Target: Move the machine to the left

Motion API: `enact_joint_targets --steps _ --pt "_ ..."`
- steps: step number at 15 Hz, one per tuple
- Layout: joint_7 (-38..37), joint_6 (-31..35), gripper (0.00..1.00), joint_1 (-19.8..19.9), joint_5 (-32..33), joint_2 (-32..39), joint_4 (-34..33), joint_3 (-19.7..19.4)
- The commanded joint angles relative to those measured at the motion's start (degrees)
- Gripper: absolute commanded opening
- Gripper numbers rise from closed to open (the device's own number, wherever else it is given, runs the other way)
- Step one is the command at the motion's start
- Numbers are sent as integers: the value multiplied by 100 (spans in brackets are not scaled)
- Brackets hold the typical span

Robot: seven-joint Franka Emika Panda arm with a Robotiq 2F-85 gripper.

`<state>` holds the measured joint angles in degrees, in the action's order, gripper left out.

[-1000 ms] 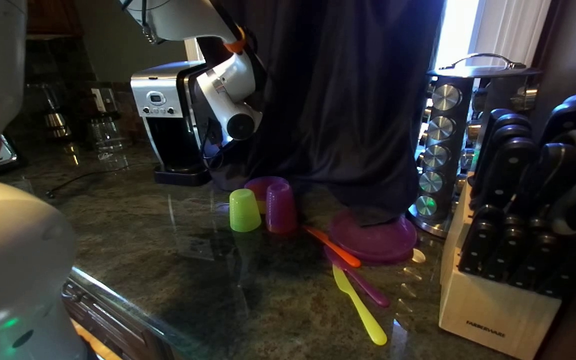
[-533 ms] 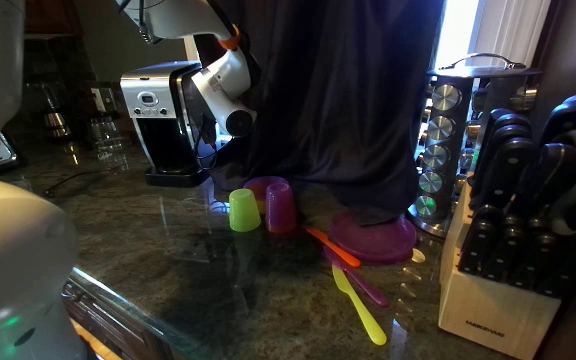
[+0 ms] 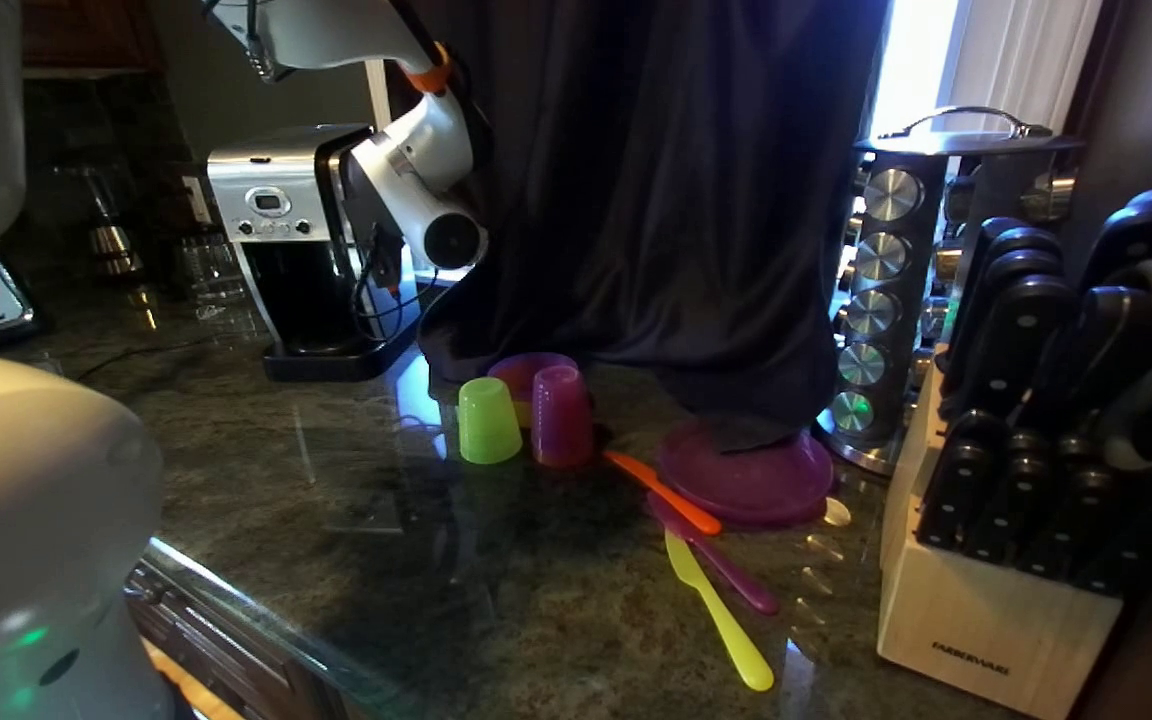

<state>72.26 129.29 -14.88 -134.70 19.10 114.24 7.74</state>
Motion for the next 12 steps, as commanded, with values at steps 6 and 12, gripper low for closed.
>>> enact_joint_targets --steps 6,12 --pt "-908 -63 0 -260 731 -515 793 285" --pt "-563 -6 0 -200 828 -592 683 172"
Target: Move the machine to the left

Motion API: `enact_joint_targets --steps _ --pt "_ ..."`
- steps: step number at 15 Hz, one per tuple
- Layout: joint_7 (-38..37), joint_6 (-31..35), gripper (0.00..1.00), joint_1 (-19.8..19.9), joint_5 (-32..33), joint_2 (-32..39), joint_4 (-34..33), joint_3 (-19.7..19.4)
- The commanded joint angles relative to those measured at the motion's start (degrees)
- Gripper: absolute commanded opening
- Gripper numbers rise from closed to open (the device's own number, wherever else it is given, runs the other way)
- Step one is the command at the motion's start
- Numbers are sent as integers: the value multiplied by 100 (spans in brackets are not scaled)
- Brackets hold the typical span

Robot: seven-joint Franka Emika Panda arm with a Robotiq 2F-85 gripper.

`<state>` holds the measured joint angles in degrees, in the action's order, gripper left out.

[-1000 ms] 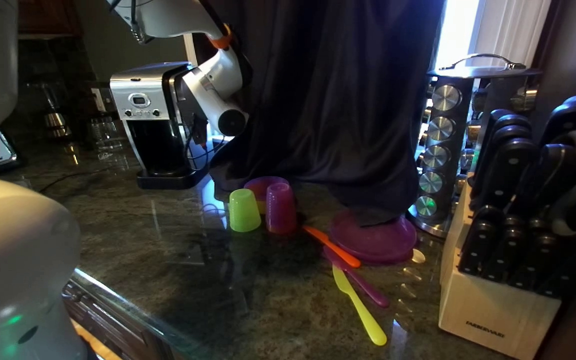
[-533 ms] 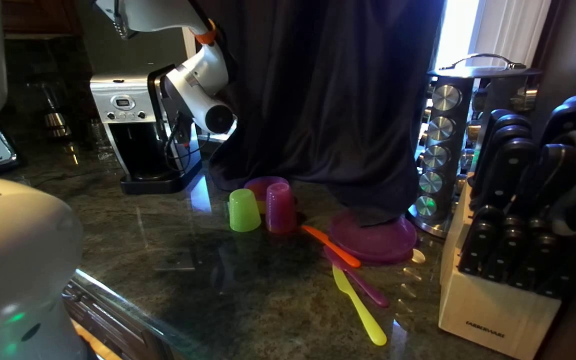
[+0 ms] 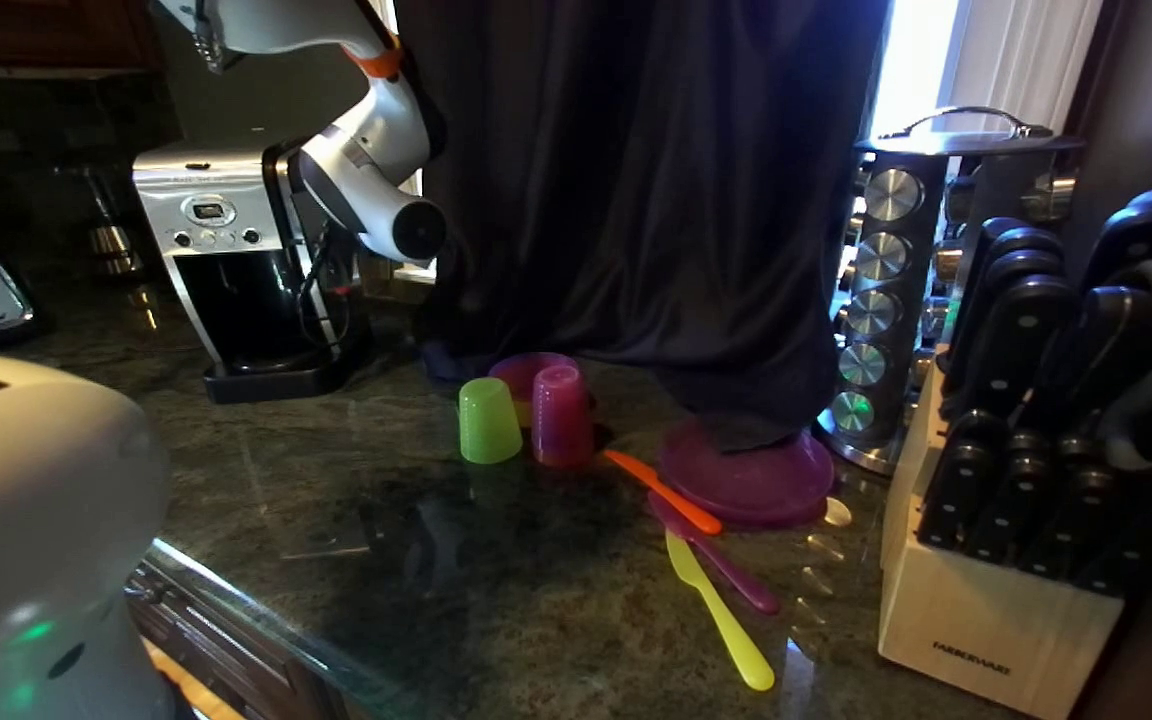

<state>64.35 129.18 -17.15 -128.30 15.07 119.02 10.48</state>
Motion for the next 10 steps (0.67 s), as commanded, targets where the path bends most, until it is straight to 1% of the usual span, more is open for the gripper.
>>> enact_joint_targets --steps 1,2,4,6,8,10 --pt "371 4 0 89 199 -213 174 -172" --pt "430 20 0 150 245 -252 171 -238" --pt "386 52 0 304 537 -413 228 -397" --pt "-34 78 0 473 1171 -637 359 -518" --pt "-755 -89 0 675 2121 -874 529 -611" --pt "-1537 -636 0 872 3085 -1026 654 -682"
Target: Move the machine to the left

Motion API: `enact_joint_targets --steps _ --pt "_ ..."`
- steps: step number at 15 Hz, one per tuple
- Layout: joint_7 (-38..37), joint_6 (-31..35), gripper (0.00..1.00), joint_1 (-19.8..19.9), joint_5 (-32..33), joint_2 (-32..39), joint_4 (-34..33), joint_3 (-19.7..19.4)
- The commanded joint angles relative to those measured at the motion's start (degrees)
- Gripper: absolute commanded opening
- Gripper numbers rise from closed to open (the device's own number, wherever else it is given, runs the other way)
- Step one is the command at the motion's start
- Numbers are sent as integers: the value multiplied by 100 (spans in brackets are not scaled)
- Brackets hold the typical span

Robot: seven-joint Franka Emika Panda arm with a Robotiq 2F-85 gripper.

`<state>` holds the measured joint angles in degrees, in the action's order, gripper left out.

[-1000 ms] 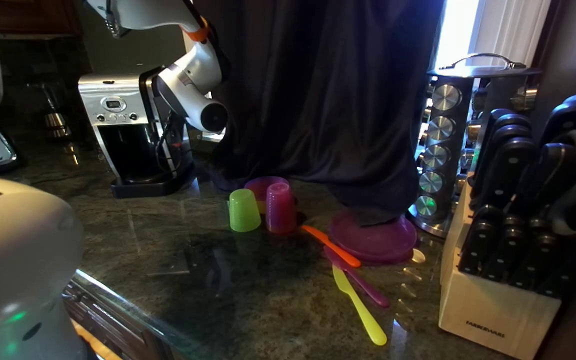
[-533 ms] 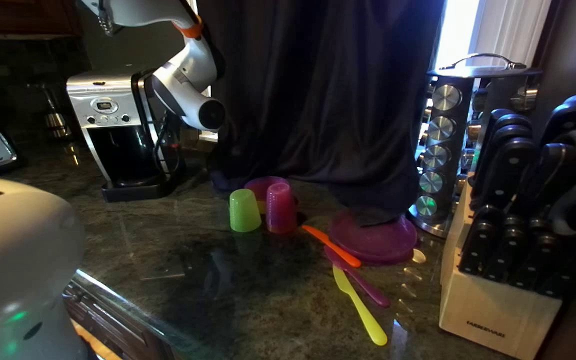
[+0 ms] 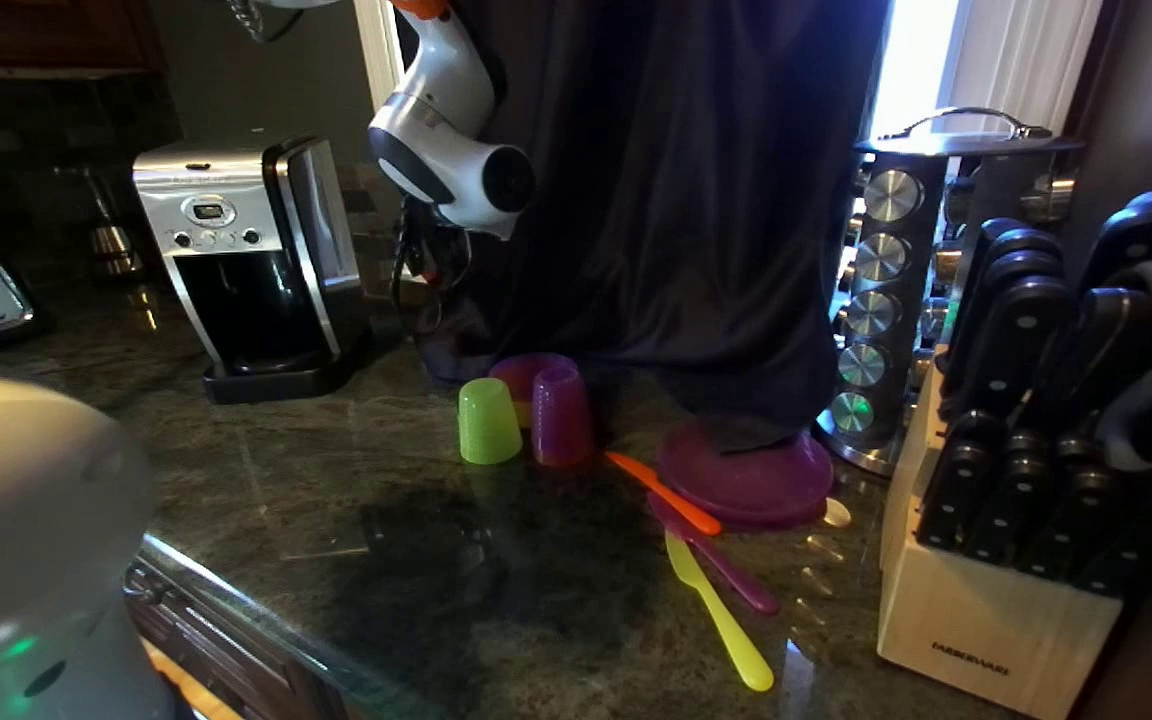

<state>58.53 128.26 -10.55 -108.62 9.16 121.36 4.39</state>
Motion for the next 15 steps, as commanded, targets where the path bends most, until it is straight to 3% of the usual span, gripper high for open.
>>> enact_joint_targets --steps 1,6,7,11,15 --pt "-1216 -893 0 320 1462 -500 466 -102" --pt "-2229 -2729 0 682 2430 -562 443 -240" --pt "-1818 -2300 1 610 2129 -470 332 -171" --pt "-2302 -2985 0 713 2247 -385 340 -207" --pt "-2685 -3493 0 640 2754 -253 387 -130"
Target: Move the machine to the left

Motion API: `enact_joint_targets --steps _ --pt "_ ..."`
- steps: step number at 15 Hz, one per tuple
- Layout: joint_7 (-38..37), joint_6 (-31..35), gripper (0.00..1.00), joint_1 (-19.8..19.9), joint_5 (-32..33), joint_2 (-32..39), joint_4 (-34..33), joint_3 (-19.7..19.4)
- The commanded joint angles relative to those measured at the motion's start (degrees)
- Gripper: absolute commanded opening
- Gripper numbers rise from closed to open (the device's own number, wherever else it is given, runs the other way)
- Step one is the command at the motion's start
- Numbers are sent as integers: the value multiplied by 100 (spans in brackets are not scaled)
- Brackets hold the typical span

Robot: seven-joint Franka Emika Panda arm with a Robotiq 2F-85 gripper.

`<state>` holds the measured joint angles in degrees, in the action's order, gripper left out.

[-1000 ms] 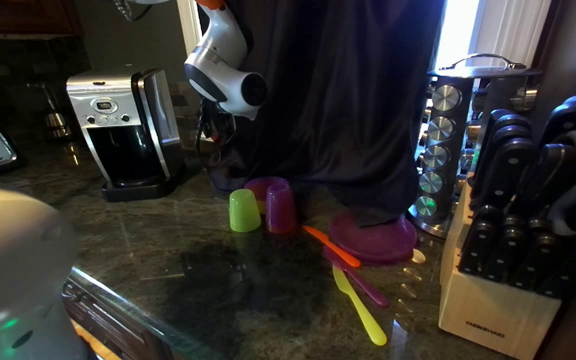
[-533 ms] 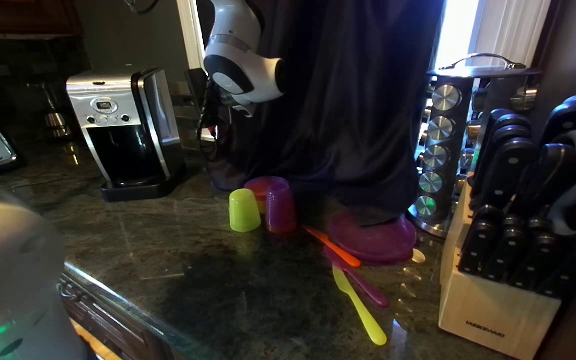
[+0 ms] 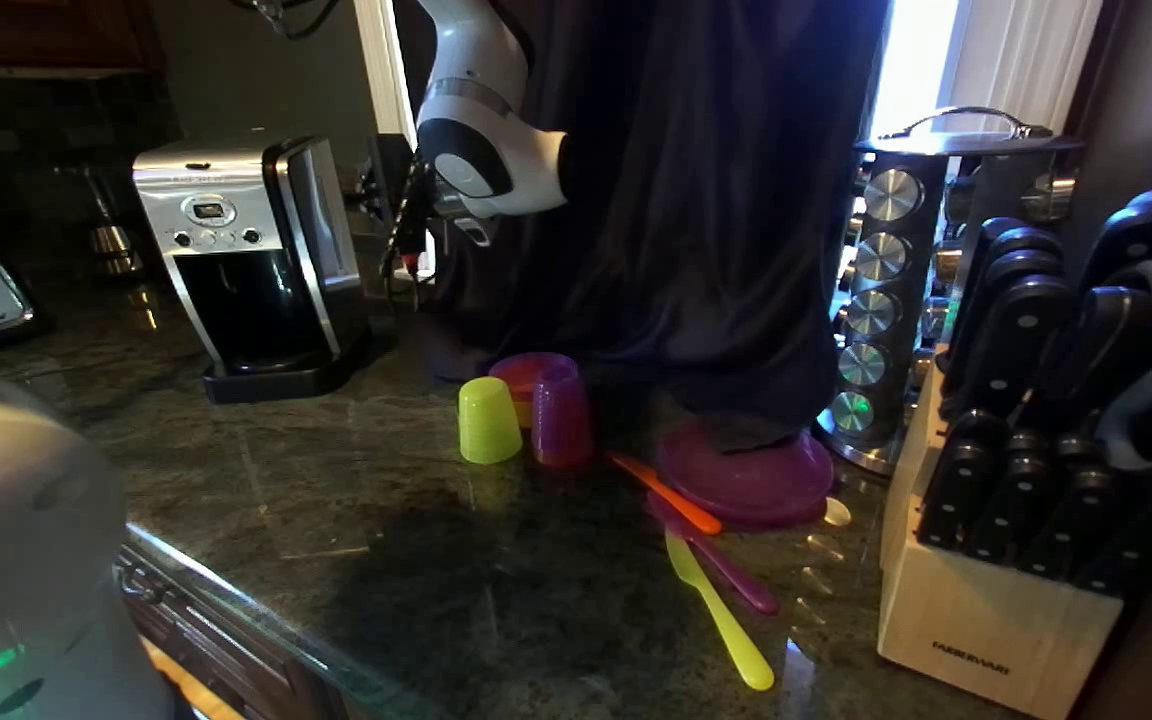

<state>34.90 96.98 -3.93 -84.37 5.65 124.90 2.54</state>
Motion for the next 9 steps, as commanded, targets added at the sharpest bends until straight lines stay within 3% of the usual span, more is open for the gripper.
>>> enact_joint_targets --steps 1,9 --pt "-389 -509 0 -32 443 154 9 70" --pt "-209 -681 0 -172 690 534 -92 204"
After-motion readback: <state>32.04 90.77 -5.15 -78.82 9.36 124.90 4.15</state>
